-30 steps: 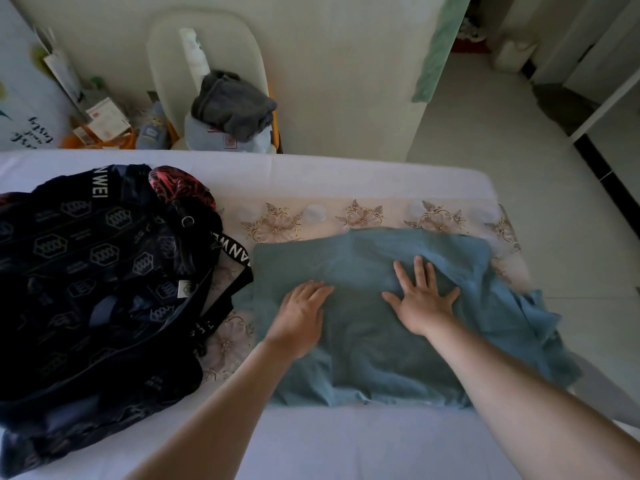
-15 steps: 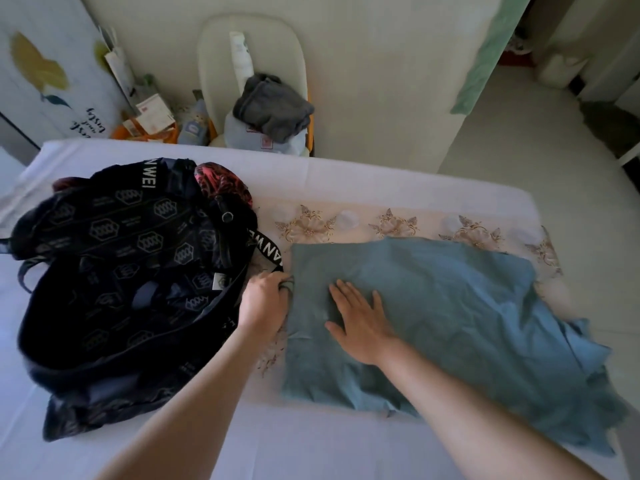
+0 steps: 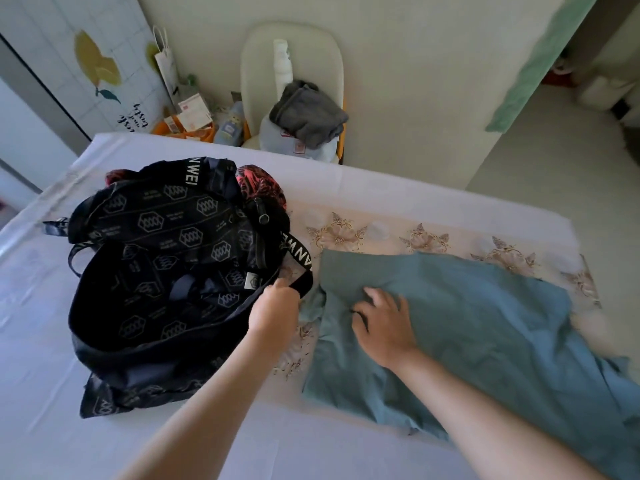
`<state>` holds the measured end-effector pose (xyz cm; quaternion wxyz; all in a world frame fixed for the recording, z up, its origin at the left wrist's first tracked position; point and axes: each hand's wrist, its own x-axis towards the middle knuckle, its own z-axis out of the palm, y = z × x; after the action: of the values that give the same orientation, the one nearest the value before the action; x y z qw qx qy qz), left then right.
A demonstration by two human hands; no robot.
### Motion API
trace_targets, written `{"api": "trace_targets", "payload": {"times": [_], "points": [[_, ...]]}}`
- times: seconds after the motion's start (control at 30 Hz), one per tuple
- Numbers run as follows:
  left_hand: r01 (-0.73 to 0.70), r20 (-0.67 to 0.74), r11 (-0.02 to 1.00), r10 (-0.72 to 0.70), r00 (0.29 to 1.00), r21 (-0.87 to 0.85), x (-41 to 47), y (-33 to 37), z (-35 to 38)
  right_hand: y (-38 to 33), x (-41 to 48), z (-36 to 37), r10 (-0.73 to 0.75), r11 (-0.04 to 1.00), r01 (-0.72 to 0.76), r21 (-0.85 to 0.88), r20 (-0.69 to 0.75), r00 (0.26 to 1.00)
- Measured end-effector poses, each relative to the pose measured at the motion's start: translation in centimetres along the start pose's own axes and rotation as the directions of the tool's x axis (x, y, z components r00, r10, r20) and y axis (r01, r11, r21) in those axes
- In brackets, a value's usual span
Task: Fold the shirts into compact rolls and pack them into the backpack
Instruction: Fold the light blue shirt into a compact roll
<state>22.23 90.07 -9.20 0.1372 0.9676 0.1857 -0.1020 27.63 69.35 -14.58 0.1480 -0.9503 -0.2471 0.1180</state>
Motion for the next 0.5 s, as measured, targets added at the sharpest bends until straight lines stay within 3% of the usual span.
{"api": "trace_targets", "payload": {"times": [0.1,0.17,0.27,0.33,0.4,0.5], "points": [[0.067,0.089,0.99,-0.057,0.994,-0.12,-0.6,0.8,0.5,-1.0,2.4,-0.7,-0.13,0.991,0.131,-0.003,-0.108,0.986],[0.146,0.111,0.923,-0.113,0.987,-0.356,-0.5,0.8,0.9,-2.4,4.4,-1.5,-0.255,0.967,0.254,-0.028,-0.029,0.966],[0.222,0.153,0.724,-0.162,0.975,-0.653,-1.1,0.6,1.5,-4.2,6.9,-2.2,-0.385,0.896,0.405,-0.18,0.137,0.913],[0.246,0.196,0.647,-0.149,0.969,-0.722,-1.5,0.4,2.0,-4.8,7.8,-2.7,-0.386,0.834,0.449,-0.319,0.245,0.89],[0.191,0.178,0.712,-0.094,0.98,-0.676,-1.6,-0.3,2.5,-4.7,8.4,-3.1,-0.354,0.829,0.435,-0.352,0.272,0.895],[0.018,-0.087,0.856,-0.074,0.993,-0.517,-1.3,-1.1,2.3,-4.2,9.1,-3.5,-0.338,0.907,0.369,-0.205,0.169,0.926]]}}
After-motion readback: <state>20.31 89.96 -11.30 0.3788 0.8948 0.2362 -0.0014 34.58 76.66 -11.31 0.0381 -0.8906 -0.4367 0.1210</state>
